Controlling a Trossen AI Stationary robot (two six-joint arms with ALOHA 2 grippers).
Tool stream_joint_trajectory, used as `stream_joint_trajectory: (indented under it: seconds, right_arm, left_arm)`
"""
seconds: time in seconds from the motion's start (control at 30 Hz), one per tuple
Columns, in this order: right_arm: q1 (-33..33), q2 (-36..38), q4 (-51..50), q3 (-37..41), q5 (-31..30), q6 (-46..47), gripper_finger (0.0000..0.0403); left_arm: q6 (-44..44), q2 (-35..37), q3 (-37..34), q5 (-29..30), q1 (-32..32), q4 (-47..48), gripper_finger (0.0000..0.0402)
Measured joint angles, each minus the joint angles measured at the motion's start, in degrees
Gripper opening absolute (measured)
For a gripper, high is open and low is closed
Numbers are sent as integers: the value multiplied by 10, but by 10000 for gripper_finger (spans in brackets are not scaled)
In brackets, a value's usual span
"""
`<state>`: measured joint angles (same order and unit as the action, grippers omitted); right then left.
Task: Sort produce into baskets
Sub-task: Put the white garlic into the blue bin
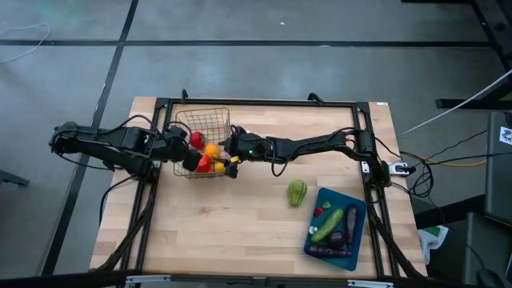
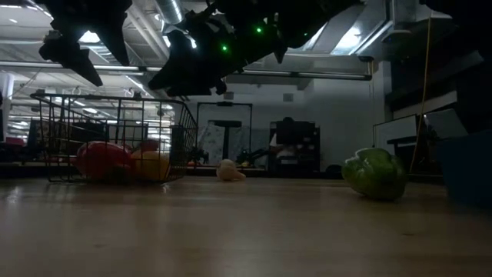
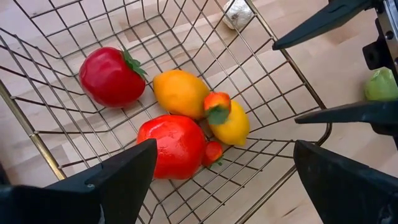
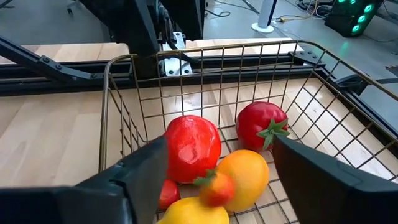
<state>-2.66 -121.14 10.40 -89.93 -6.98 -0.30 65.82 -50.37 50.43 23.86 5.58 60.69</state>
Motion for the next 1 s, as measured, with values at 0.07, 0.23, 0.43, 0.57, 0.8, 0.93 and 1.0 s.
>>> stream_joint_trajectory:
  seconds: [0.07, 0.23, 0.43, 0.57, 0.8, 0.93, 1.0]
  right_arm:
    - [0, 0, 0, 0, 0, 0, 294]
    - [0, 3, -4, 0, -6, -2, 311]
    - [0, 55, -58, 0, -42, -70, 312]
    - [0, 116, -143, 0, -83, -134, 312]
    - [-16, 222, -301, 0, -115, -196, 312]
    - [-70, 247, -360, -1, -30, -186, 312]
    - [-102, 246, -384, -1, 27, -169, 312]
  left_arm:
    - [-2, 0, 0, 0, 0, 0, 370]
    - [-15, 0, 0, 0, 0, 0, 370]
    - [-15, 0, 0, 4, 0, -1, 370]
    - [-25, 0, 0, 6, 0, -1, 370]
    - [-30, 0, 0, 13, 0, -1, 370]
    - [-34, 0, 0, 33, 0, -1, 370]
    - [-34, 0, 0, 40, 0, -1, 370]
